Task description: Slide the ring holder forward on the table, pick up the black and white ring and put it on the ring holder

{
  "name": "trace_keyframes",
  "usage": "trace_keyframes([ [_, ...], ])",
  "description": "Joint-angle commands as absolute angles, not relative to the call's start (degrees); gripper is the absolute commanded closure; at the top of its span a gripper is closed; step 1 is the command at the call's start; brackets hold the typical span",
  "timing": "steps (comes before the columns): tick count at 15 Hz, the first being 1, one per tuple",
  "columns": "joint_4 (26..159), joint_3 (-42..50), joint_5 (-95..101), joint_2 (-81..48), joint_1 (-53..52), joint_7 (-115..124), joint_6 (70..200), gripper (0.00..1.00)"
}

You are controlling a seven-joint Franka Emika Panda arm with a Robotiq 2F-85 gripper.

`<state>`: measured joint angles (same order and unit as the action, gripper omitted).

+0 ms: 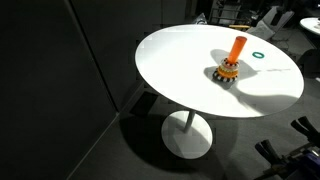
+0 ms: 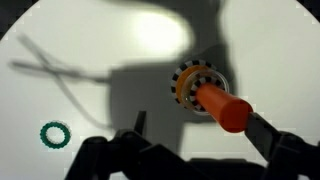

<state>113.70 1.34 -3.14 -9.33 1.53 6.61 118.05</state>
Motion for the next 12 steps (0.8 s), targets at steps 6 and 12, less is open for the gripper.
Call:
trace_keyframes([
  [6,122.18,2.88,-1.66,-1.28,2.99,0.92,120.55,0.0],
  [12,123.95,2.88,-0.36,-0.2,2.89,1.22,120.82,0.0],
])
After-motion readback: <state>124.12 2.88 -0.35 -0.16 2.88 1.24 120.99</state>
